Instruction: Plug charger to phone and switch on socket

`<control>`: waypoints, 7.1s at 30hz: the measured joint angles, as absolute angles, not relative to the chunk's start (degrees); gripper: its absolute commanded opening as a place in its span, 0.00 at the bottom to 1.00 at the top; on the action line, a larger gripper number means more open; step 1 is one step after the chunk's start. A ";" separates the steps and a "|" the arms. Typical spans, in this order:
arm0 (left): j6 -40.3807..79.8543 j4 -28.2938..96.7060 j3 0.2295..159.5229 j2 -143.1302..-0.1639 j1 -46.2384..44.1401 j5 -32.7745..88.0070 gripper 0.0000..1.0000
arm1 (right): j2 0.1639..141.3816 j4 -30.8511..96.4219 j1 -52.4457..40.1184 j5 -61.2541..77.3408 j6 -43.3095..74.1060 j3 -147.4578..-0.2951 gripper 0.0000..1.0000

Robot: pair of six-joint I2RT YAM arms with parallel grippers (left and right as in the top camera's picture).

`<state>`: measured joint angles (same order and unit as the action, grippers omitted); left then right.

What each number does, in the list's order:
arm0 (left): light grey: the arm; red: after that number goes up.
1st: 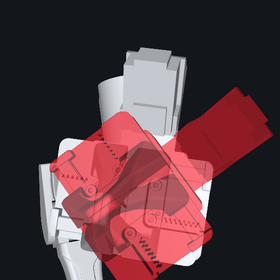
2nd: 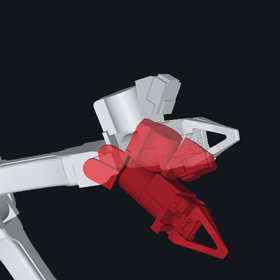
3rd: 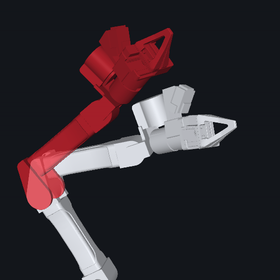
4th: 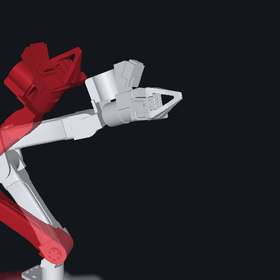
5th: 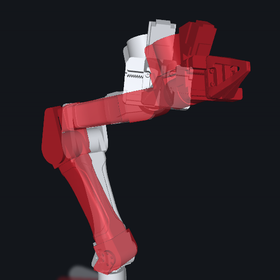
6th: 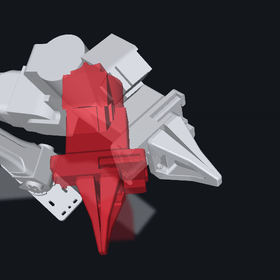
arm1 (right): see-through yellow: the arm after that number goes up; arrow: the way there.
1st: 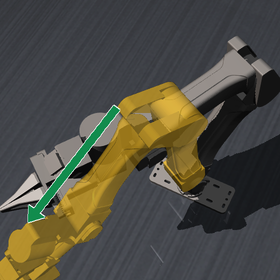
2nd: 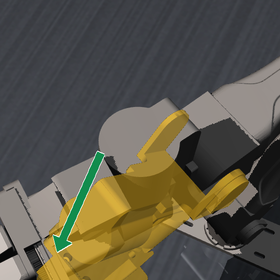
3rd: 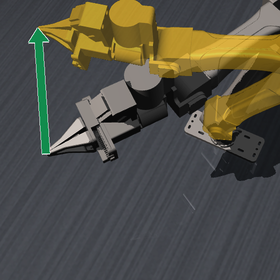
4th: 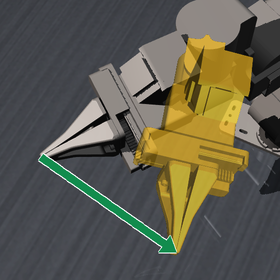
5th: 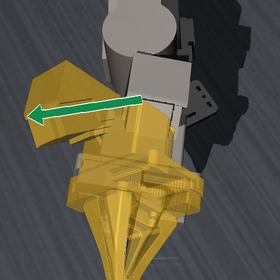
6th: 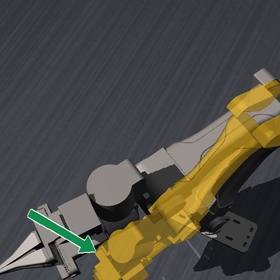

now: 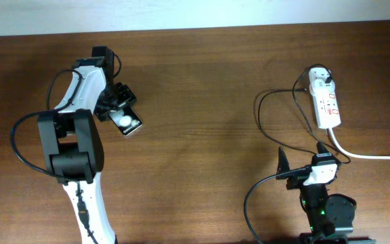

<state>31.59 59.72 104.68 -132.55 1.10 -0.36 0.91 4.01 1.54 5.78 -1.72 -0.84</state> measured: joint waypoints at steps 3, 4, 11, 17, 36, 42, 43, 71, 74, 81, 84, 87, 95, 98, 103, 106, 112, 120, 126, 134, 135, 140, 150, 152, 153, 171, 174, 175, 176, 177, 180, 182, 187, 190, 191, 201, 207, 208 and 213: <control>31.64 59.72 104.71 -132.55 1.10 -0.14 0.72 | 0.91 4.01 1.54 5.80 -1.72 -0.84 0.99; 31.64 59.72 104.71 -132.55 1.10 -0.03 0.72 | 0.91 4.01 1.54 5.80 -1.72 -0.84 0.99; 31.66 60.99 104.81 -132.55 1.10 0.75 0.88 | 0.91 4.01 1.54 5.80 -1.72 -0.84 0.99; 31.24 63.33 104.81 -132.64 1.10 1.56 0.99 | 0.91 4.01 1.54 5.78 -1.69 -0.84 0.99; 31.22 62.37 103.53 -131.79 1.10 1.39 0.59 | 0.91 4.01 1.54 5.78 -1.72 -0.84 0.99; 31.20 68.84 108.84 -132.64 1.10 1.78 0.58 | 0.91 4.01 1.54 5.78 -1.74 -0.84 0.99; 31.20 69.01 109.14 -132.42 1.10 1.78 0.57 | 0.91 4.01 1.54 5.80 -1.72 -0.84 0.99; 31.22 95.55 109.19 -80.36 1.10 4.12 0.57 | 0.91 4.01 1.54 5.78 -1.74 -0.84 0.99; 31.22 94.85 106.24 -80.36 1.10 6.81 0.56 | 0.91 4.01 1.54 5.78 -1.72 -0.84 0.99; 31.22 83.42 89.58 -80.36 1.10 15.53 0.56 | 0.91 3.99 1.54 5.80 -1.72 -0.84 0.99; 31.27 74.70 80.47 -80.55 -0.21 20.64 0.56 | 0.89 4.01 1.54 5.78 -1.69 -0.84 0.99; 32.60 68.55 74.56 -80.68 -2.76 23.86 0.56 | 0.91 3.99 1.54 5.78 -1.69 -0.84 0.99; 34.76 61.95 70.96 -80.68 -10.17 25.80 0.57 | 0.91 3.73 1.54 5.80 -1.72 -0.84 0.99; 34.96 61.36 70.94 -80.68 -12.27 25.47 0.57 | 0.91 3.49 1.54 9.58 2.17 -0.84 0.99; 34.98 60.03 70.91 -80.68 -12.49 24.08 0.58 | 0.91 2.74 1.67 28.05 28.36 -0.84 0.99; 35.66 59.16 70.91 -80.68 -12.49 23.88 0.57 | 0.91 3.03 1.74 43.20 46.68 -0.84 0.99; 40.93 56.86 70.91 -83.07 -13.04 23.75 0.57 | 0.91 3.29 1.74 55.46 59.44 -0.82 0.99; 49.01 49.54 70.70 -87.66 -20.43 23.77 0.57 | 0.91 1.32 1.74 55.64 60.71 -0.86 0.99; 50.43 48.95 70.70 -87.66 -20.60 23.77 0.57 | 3.11 12.75 1.74 53.17 53.30 -8.32 0.99; 50.83 48.73 70.67 -87.66 -20.60 23.77 0.57 | 23.24 39.57 1.61 45.45 38.52 -32.82 0.99; 50.85 48.73 70.67 -87.66 -20.60 23.77 0.57 | 25.34 41.19 1.34 45.06 38.22 -35.18 0.99; 51.05 48.75 70.65 -87.66 -20.60 23.77 0.56 | 34.20 50.00 -7.99 40.53 37.17 -46.65 0.99; 59.75 48.49 70.59 -87.66 -20.60 25.78 0.57 | 55.11 38.04 -30.06 14.85 38.61 -47.88 0.99; 61.58 47.92 70.59 -87.66 -20.60 26.22 0.57 | 62.50 32.42 -30.81 13.91 40.03 -47.92 0.99; 62.28 47.31 70.57 -87.66 -20.60 26.35 0.57 | 65.36 30.24 -30.81 13.54 41.41 -47.90 0.99; 64.71 42.52 70.48 -87.66 -17.87 28.12 0.57 | 72.29 14.50 -30.85 18.87 46.11 -47.90 0.94; 65.52 42.17 70.48 -87.66 -17.17 29.82 0.57 | 72.29 13.45 -30.85 19.20 46.30 -47.90 0.82; 65.71 42.13 70.48 -87.66 -16.97 30.22 0.57 | 72.29 12.40 -30.85 19.59 46.33 -47.90 0.79; 65.84 42.11 70.48 -87.66 -16.88 30.57 0.57 | 72.29 11.68 -30.85 19.66 46.35 -47.90 0.77; 65.87 42.11 70.48 -87.66 -16.88 31.16 0.57 | 72.29 11.07 -30.85 19.66 46.33 -47.90 0.76; 65.87 42.04 70.48 -87.66 -16.88 33.28 0.57 | 72.29 10.15 -30.85 19.68 46.39 -47.90 0.67; 65.87 41.78 70.48 -87.66 -16.88 34.33 0.57 | 72.29 9.32 -30.85 19.79 46.37 -47.90 0.61; 67.02 40.86 70.48 -87.66 -16.88 36.77 0.57 | 72.29 7.97 -30.85 19.84 46.37 -47.90 0.54; 68.27 40.38 70.48 -87.66 -16.88 37.67 0.57 | 72.29 7.86 -30.85 19.86 46.37 -47.90 0.51; 69.28 39.72 70.48 -87.66 -16.88 38.24 0.57 | 72.29 7.66 -30.85 19.86 46.37 -47.90 0.49; 71.00 39.55 70.48 -87.66 -16.88 39.09 0.57 | 72.29 6.37 -30.85 19.86 46.37 -47.90 0.21; 71.22 39.59 70.48 -87.66 -16.91 39.22 0.63 | 72.29 6.11 -30.85 20.71 46.11 -47.90 0.09; 71.42 39.64 70.48 -87.66 -16.91 39.20 0.68 | 72.29 6.07 -30.85 20.82 46.06 -47.90 0.08; 72.10 39.46 70.37 -87.66 -16.82 39.51 0.87 | 72.51 6.68 -30.59 20.73 46.11 -47.88 0.05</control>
<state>72.10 39.46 70.37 -87.66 -16.82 39.51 72.51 6.68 -30.59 20.73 46.11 -47.88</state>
